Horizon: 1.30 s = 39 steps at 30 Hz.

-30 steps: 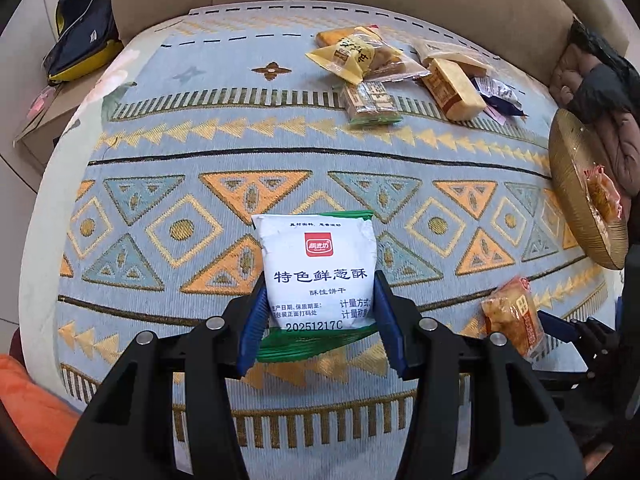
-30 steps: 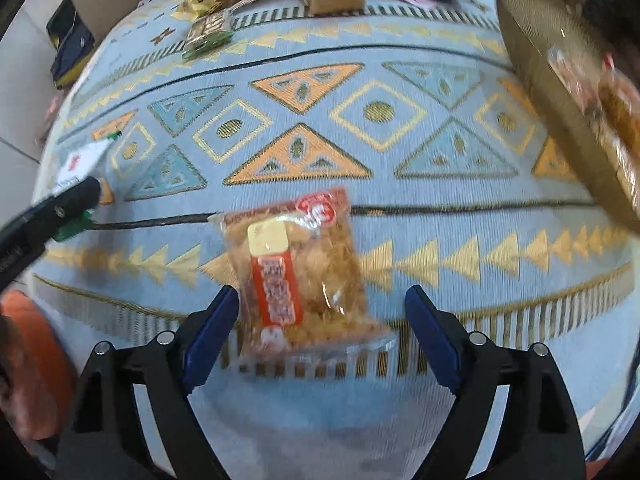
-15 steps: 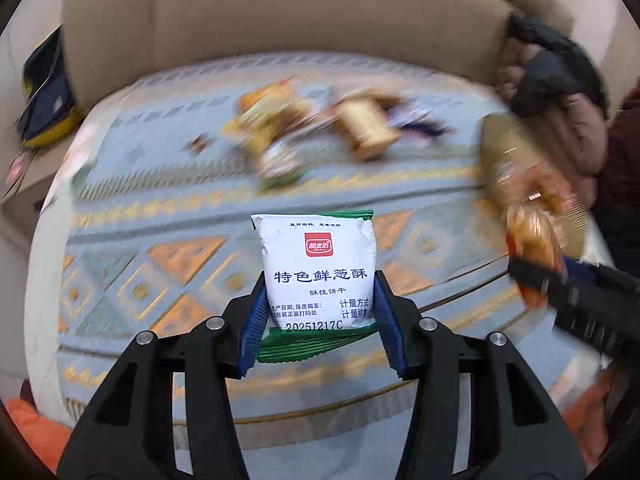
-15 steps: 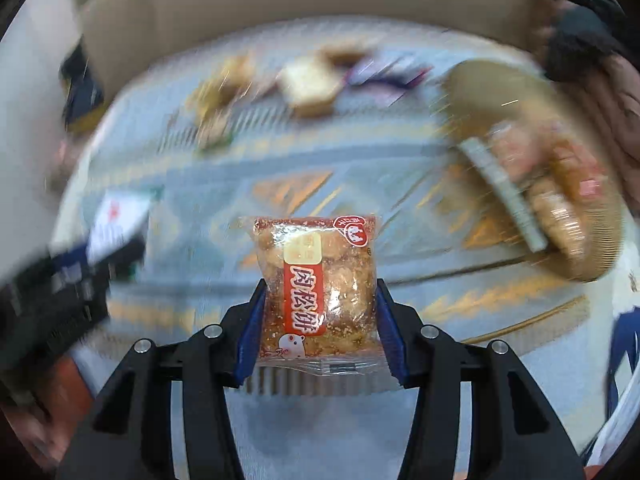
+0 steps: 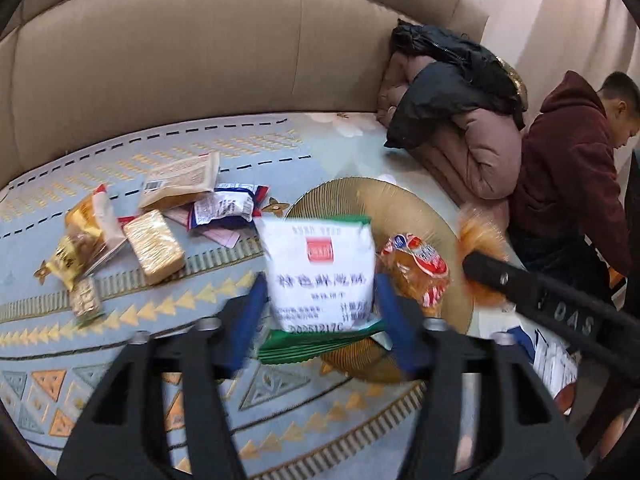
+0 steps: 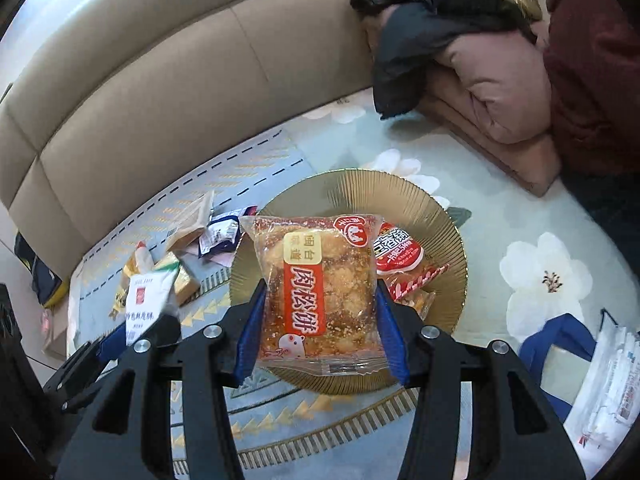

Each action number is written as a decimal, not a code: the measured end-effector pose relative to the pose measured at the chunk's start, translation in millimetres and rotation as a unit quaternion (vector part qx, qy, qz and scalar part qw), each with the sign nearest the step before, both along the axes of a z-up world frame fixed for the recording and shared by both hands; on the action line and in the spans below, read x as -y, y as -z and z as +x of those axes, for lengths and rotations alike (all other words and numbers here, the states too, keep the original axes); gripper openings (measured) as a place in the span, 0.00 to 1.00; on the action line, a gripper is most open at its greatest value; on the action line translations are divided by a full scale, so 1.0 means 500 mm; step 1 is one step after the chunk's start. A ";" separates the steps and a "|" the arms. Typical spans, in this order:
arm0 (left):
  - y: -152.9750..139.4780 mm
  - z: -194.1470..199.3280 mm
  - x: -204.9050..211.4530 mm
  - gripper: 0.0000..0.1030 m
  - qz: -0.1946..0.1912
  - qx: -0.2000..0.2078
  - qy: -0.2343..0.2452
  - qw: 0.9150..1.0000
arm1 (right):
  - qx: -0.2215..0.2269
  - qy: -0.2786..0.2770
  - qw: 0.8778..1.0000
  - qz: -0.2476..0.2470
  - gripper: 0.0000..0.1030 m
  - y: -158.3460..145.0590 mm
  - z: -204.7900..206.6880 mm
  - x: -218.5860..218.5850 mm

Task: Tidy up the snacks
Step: 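Carry both packs to the gold plate and open both tools over it, then return both tools to the remaining snacks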

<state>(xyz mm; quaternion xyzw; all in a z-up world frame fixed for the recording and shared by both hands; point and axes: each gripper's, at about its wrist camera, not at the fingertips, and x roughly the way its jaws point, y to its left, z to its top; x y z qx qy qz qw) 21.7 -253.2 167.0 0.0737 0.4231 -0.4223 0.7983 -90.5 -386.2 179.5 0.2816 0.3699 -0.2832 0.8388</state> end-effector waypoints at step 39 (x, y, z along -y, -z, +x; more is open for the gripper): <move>0.165 0.052 -0.564 0.80 0.094 -0.051 -0.237 0.966 | -0.171 -0.256 0.939 -0.153 0.95 0.247 0.092 -0.514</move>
